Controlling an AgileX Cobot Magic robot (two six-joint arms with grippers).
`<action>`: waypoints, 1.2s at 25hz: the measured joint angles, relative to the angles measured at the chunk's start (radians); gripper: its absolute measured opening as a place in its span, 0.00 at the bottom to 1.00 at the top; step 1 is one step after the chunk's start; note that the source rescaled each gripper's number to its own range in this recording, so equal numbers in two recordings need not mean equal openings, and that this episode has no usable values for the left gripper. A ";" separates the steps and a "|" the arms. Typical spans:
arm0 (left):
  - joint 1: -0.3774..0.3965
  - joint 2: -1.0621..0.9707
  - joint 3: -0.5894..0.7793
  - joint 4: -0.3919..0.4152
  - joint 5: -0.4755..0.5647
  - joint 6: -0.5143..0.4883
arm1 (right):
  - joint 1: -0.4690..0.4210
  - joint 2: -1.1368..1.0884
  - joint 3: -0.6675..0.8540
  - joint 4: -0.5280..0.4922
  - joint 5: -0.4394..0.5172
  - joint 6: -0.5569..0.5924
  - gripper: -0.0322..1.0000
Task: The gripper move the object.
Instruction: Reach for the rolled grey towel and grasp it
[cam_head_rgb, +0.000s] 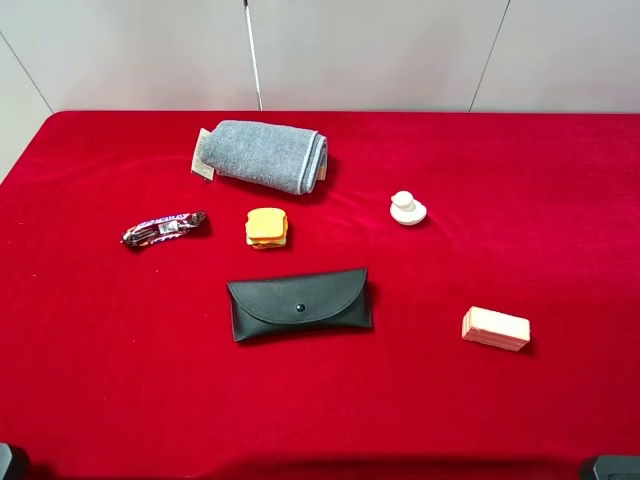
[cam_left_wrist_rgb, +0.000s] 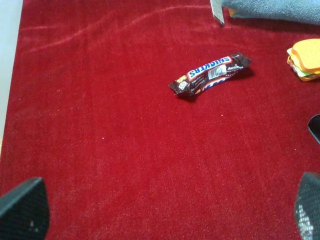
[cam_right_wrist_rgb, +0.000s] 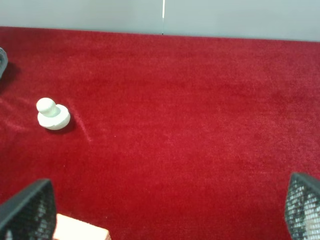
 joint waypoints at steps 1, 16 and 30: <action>0.000 0.000 0.000 0.000 0.000 0.000 | 0.000 0.000 0.000 0.000 0.000 0.000 1.00; 0.000 0.000 0.000 0.000 0.000 0.000 | 0.000 0.000 0.000 0.000 0.000 0.000 1.00; 0.000 0.000 0.000 0.000 0.000 0.000 | 0.000 0.000 0.000 0.000 0.000 0.000 1.00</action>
